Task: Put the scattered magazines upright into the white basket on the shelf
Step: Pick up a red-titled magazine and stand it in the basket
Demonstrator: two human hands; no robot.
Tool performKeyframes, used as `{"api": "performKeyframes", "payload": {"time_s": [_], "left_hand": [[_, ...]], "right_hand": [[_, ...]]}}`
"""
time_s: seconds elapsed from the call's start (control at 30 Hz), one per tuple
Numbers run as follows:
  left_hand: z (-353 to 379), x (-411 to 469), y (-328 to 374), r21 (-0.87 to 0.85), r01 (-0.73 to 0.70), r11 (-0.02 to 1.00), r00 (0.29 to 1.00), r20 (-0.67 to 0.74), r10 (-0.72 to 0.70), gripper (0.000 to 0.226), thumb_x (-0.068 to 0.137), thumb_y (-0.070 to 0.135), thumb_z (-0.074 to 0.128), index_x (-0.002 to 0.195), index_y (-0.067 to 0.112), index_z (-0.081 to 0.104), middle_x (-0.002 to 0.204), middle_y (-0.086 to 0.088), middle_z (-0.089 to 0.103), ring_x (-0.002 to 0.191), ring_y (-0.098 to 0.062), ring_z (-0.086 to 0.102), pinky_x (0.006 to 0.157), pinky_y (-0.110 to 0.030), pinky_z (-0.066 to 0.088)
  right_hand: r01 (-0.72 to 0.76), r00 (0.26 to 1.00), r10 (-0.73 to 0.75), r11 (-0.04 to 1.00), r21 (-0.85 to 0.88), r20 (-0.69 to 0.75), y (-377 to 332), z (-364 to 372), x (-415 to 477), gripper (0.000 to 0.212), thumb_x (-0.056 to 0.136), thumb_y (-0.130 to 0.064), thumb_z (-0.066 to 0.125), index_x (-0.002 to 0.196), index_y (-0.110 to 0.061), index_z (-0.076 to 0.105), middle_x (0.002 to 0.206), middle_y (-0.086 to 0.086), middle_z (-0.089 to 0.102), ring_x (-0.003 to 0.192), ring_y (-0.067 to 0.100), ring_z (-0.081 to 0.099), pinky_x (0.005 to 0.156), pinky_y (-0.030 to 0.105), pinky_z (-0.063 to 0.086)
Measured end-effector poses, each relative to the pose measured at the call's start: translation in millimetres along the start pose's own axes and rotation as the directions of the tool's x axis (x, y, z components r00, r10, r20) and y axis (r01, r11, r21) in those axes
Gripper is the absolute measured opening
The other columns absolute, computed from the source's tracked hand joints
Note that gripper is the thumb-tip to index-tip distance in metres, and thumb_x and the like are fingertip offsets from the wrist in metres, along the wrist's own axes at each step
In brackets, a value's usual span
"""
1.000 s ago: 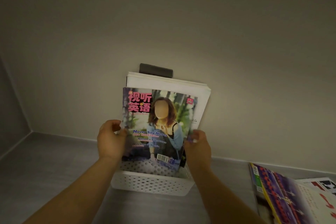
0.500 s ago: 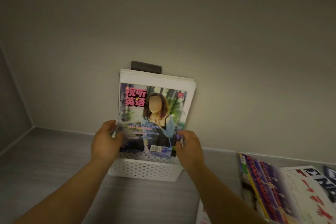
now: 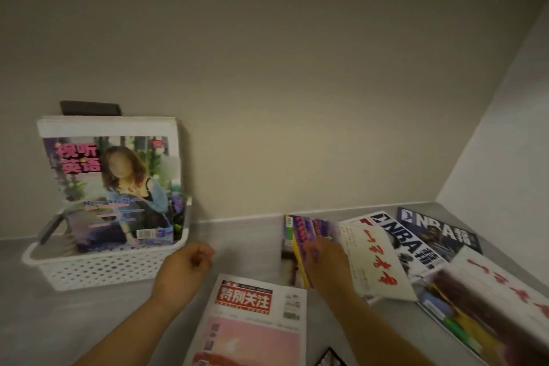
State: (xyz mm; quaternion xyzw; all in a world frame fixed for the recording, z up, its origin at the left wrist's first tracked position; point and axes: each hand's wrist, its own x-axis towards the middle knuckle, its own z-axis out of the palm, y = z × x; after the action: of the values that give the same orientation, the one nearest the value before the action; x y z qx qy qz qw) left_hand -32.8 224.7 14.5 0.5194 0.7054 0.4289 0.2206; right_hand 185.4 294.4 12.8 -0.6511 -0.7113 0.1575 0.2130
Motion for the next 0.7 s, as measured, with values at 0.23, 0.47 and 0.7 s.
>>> {"api": "performKeyframes", "payload": {"time_s": [0.23, 0.47, 0.7], "left_hand": [[119.5, -51.2, 49.4, -0.080, 0.037, 0.996, 0.989, 0.148, -0.025, 0.038, 0.076, -0.009, 0.058, 0.058, 0.025, 0.055, 0.060, 0.003, 0.061, 0.059, -0.016, 0.060, 0.053, -0.001, 0.040], [233.4, -75.6, 111.9, -0.011, 0.023, 1.000, 0.938, 0.347, -0.017, 0.038, 0.080, 0.002, 0.057, 0.060, 0.034, 0.053, 0.082, -0.004, 0.064, 0.084, -0.022, 0.056, 0.076, -0.023, 0.037], [348.1, -81.0, 158.0, 0.214, -0.352, 0.911, 0.738, 0.662, 0.129, 0.042, 0.087, 0.017, 0.047, 0.128, 0.022, 0.043, 0.137, -0.002, 0.045, 0.122, -0.017, 0.044, 0.102, -0.022, 0.033]], "right_hand": [[-0.255, 0.964, 0.256, 0.967, 0.023, -0.070, 186.9, -65.3, -25.9, 0.027, 0.087, -0.016, 0.048, 0.111, -0.020, 0.060, 0.124, 0.006, 0.057, 0.115, 0.024, 0.049, 0.098, 0.034, 0.040], [-0.531, 0.847, 0.499, 0.814, -0.236, -0.183, 329.2, -106.5, -48.7, 0.042, 0.091, -0.038, 0.039, 0.128, -0.019, 0.040, 0.141, 0.006, 0.040, 0.129, 0.025, 0.035, 0.110, 0.039, 0.027], [-0.437, 0.900, 0.419, 0.859, -0.267, -0.124, 366.7, -93.2, -61.4, 0.059, 0.090, -0.048, 0.030, 0.143, -0.023, 0.018, 0.155, 0.003, 0.014, 0.142, 0.022, 0.011, 0.116, 0.040, 0.006]]}}
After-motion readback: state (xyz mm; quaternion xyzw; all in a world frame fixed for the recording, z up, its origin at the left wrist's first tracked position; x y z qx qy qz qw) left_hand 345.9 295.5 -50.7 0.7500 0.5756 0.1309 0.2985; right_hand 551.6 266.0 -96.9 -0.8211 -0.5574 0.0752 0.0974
